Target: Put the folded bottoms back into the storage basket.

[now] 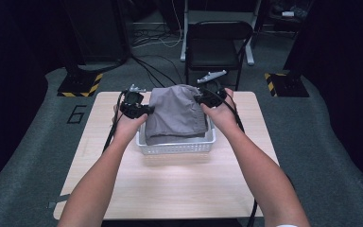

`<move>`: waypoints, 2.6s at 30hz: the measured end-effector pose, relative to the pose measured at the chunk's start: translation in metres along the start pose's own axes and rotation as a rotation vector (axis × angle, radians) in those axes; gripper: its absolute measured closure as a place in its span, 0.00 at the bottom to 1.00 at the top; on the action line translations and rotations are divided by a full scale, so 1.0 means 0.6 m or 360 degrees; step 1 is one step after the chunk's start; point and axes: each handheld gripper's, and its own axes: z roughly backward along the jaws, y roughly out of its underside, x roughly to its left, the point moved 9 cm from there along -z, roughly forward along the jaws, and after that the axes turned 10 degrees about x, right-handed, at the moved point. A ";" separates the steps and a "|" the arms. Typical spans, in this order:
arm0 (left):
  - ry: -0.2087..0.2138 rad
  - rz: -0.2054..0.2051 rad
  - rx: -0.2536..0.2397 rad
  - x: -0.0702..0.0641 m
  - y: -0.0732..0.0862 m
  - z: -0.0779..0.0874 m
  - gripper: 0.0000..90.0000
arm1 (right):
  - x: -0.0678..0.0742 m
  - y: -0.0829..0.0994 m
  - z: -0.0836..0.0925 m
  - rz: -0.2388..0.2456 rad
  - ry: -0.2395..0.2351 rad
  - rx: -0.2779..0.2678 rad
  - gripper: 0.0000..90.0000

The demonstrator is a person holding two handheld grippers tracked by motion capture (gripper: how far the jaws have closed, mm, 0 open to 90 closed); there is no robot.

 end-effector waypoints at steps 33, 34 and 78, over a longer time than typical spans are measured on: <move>0.0017 0.0062 0.0086 0.010 0.040 -0.065 0.88 | 0.001 0.034 -0.055 0.0019 0.0015 0.0092 0.86; 0.0018 0.0064 0.0091 0.010 0.042 -0.070 0.88 | 0.000 0.034 -0.057 0.0027 0.0020 0.0083 0.86; 0.0025 0.0116 0.0159 0.007 0.078 -0.112 0.88 | 0.010 0.094 -0.135 -0.0104 -0.0146 0.0303 0.85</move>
